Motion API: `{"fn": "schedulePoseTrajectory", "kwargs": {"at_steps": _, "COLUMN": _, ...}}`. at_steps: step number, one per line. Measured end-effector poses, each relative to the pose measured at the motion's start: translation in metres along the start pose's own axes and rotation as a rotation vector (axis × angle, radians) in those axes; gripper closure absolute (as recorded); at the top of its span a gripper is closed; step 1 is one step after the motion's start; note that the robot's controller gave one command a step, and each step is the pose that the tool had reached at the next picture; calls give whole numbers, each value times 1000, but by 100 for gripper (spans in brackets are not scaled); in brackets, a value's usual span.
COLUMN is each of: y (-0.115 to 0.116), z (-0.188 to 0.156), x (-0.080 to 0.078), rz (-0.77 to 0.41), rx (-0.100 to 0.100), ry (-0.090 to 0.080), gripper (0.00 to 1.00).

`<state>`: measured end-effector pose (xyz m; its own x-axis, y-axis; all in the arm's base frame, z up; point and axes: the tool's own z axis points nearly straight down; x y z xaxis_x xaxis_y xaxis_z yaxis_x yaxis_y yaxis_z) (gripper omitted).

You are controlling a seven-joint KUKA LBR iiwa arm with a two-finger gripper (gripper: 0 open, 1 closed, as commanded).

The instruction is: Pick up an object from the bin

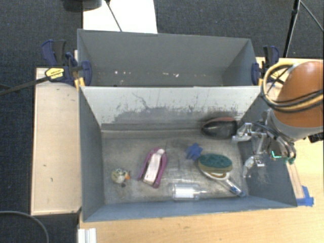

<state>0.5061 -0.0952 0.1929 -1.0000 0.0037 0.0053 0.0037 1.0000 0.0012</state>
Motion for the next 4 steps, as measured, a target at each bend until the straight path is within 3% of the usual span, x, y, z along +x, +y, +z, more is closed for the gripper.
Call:
{"fn": "schedulePoseTrajectory", "kwargs": {"at_steps": 1, "y": 23, "z": 108, "x": -12, "rz": -315, "rx": 0, "ry": -3, "gripper": 0}}
{"fn": "schedulePoseTrajectory", "kwargs": {"at_steps": 2, "y": 22, "z": 106, "x": -14, "rz": -317, "rx": 2, "ry": -9, "gripper": 100}}
{"fn": "schedulePoseTrajectory", "kwargs": {"at_steps": 3, "y": 40, "z": 8, "x": -13, "rz": -324, "rx": 4, "ry": -15, "gripper": 100}}
{"fn": "schedulePoseTrajectory", "kwargs": {"at_steps": 4, "y": 30, "z": -83, "x": -28, "rz": -328, "rx": 5, "ry": -17, "gripper": 100}}
